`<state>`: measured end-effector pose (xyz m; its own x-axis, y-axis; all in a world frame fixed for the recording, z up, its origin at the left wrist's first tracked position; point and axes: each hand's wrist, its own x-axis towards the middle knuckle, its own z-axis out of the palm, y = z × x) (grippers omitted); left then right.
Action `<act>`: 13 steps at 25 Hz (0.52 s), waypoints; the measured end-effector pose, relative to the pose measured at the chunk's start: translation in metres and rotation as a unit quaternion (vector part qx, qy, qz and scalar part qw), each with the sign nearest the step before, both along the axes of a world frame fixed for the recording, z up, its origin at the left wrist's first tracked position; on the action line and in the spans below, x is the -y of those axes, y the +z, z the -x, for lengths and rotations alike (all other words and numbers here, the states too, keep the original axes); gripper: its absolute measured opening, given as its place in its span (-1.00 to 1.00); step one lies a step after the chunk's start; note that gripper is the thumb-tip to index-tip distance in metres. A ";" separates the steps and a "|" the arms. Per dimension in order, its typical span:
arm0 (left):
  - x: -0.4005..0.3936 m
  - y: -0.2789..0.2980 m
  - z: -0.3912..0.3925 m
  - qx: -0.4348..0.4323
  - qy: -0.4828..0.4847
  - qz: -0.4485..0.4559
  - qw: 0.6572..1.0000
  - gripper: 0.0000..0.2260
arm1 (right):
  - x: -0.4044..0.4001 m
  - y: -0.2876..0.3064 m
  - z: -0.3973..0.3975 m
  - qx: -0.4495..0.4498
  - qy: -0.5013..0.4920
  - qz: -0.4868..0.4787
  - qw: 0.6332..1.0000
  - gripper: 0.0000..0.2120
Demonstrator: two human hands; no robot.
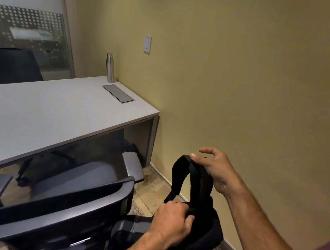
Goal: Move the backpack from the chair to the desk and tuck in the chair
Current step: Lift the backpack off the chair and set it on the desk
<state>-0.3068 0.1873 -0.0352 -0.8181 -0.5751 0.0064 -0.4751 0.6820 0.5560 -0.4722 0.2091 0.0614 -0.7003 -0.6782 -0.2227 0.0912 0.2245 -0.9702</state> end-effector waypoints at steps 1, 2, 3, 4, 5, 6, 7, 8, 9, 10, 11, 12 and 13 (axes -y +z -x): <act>0.003 0.003 0.006 -0.021 0.012 -0.030 0.999 -0.69 | 0.000 -0.002 0.008 -0.024 0.019 -0.007 1.000 -0.53; 0.006 0.006 0.013 -0.038 0.022 -0.056 0.997 -0.69 | -0.003 -0.003 0.014 -0.051 0.041 -0.019 0.998 -0.48; 0.009 0.009 0.019 -0.051 0.034 -0.076 0.995 -0.68 | -0.007 -0.007 0.020 -0.074 0.059 -0.030 0.995 -0.42; 0.012 0.012 0.026 -0.065 0.051 -0.096 0.992 -0.68 | -0.014 -0.011 0.024 -0.093 0.065 -0.038 0.993 -0.37; 0.015 0.013 0.032 -0.085 0.074 -0.121 0.986 -0.67 | -0.024 -0.016 0.026 -0.110 0.052 -0.039 0.992 -0.35; 0.016 0.013 0.038 -0.107 0.101 -0.149 0.978 -0.65 | -0.035 -0.023 0.024 -0.127 0.024 -0.032 0.991 -0.35; 0.016 0.013 0.044 -0.132 0.129 -0.172 0.968 -0.63 | -0.047 -0.031 0.018 -0.142 -0.010 -0.016 0.990 -0.37; 0.015 0.013 0.050 -0.155 0.154 -0.189 0.957 -0.61 | -0.060 -0.040 0.009 -0.156 -0.040 0.002 0.987 -0.37; 0.013 0.013 0.056 -0.176 0.177 -0.203 0.947 -0.58 | -0.072 -0.048 -0.002 -0.175 -0.060 0.015 0.983 -0.34; 0.010 0.014 0.064 -0.196 0.197 -0.217 0.936 -0.55 | -0.083 -0.057 -0.013 -0.198 -0.071 0.019 0.977 -0.30; 0.009 0.014 0.072 -0.211 0.216 -0.231 0.925 -0.52 | -0.091 -0.065 -0.023 -0.222 -0.077 0.013 0.972 -0.24; 0.009 0.015 0.078 -0.223 0.232 -0.242 0.916 -0.49 | -0.098 -0.073 -0.032 -0.245 -0.086 -0.002 0.966 -0.17; 0.009 0.016 0.085 -0.237 0.242 -0.254 0.906 -0.48 | -0.103 -0.078 -0.037 -0.271 -0.098 -0.026 0.957 -0.09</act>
